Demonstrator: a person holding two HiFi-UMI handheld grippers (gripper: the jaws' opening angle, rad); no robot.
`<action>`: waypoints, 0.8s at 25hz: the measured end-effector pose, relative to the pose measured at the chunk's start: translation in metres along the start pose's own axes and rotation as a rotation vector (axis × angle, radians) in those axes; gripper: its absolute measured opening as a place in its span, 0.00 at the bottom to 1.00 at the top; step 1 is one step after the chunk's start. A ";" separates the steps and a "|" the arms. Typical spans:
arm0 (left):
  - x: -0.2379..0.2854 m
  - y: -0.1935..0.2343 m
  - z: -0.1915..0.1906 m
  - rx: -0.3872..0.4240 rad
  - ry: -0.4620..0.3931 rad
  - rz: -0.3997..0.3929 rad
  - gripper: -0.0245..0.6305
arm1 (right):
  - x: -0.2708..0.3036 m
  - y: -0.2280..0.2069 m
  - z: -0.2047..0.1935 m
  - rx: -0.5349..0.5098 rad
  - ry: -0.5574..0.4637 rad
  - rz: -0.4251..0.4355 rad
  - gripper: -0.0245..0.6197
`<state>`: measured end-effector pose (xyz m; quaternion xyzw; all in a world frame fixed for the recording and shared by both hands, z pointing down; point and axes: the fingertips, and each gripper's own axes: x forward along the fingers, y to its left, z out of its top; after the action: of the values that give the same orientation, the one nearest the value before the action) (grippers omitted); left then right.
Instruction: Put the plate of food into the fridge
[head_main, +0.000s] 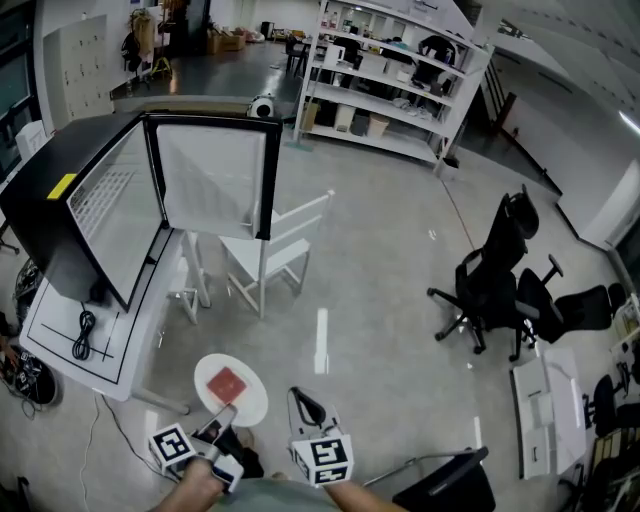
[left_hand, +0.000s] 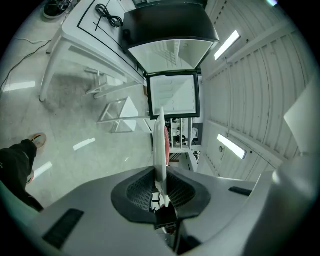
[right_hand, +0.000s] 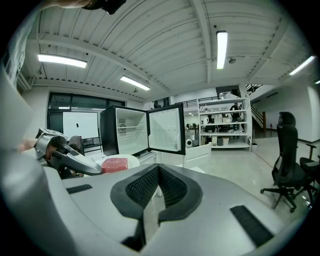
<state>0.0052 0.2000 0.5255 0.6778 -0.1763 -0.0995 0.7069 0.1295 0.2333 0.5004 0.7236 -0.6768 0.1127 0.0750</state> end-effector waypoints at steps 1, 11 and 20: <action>0.003 0.000 0.007 -0.001 -0.001 -0.003 0.11 | 0.008 0.000 0.002 -0.004 -0.003 0.003 0.05; 0.021 -0.002 0.071 -0.030 -0.024 -0.030 0.11 | 0.069 0.014 0.029 -0.043 0.029 0.010 0.05; 0.034 -0.004 0.121 -0.035 0.001 -0.056 0.11 | 0.121 0.029 0.049 -0.079 0.001 -0.005 0.05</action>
<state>-0.0102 0.0750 0.5279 0.6701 -0.1554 -0.1220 0.7155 0.1104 0.1021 0.4838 0.7217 -0.6788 0.0861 0.1045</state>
